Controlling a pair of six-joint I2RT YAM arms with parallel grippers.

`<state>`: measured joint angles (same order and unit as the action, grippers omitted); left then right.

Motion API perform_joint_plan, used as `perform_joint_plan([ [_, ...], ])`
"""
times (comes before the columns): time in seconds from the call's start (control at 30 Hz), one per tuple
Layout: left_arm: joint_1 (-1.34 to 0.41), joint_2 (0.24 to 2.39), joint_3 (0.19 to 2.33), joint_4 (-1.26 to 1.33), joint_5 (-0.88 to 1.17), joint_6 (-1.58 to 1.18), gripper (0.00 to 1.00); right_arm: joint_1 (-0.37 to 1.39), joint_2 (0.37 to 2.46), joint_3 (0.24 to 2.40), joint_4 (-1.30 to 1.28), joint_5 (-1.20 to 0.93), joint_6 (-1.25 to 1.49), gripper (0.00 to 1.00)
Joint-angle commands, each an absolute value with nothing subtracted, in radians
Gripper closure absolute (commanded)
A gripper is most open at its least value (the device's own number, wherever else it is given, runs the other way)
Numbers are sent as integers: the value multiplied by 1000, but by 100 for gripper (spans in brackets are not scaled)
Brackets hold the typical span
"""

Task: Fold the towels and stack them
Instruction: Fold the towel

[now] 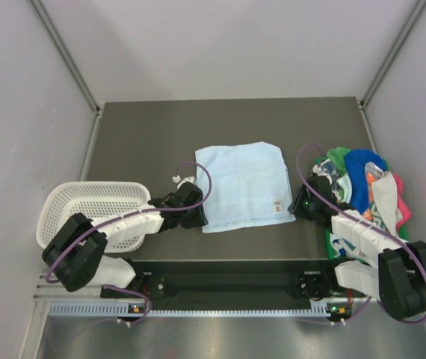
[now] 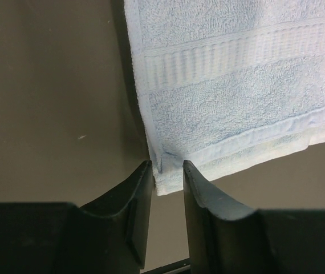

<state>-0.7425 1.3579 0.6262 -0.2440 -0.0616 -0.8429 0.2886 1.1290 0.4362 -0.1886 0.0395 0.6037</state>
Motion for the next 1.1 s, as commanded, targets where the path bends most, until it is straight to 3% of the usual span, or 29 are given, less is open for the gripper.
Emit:
perform_joint_plan([
  [0.0, -749, 1365, 647, -222, -75, -839, 67, 304, 1127, 446, -183, 58, 606, 70],
  [0.57, -749, 1361, 669, -238, -74, -818, 94, 304, 1121, 471, -212, 58, 595, 99],
  [0.77, -749, 1341, 681, -255, -83, -805, 100, 305, 1095, 483, -238, 67, 589, 100],
  [1.07, -749, 1305, 686, -268, -84, -798, 100, 305, 1066, 492, -261, 80, 583, 100],
])
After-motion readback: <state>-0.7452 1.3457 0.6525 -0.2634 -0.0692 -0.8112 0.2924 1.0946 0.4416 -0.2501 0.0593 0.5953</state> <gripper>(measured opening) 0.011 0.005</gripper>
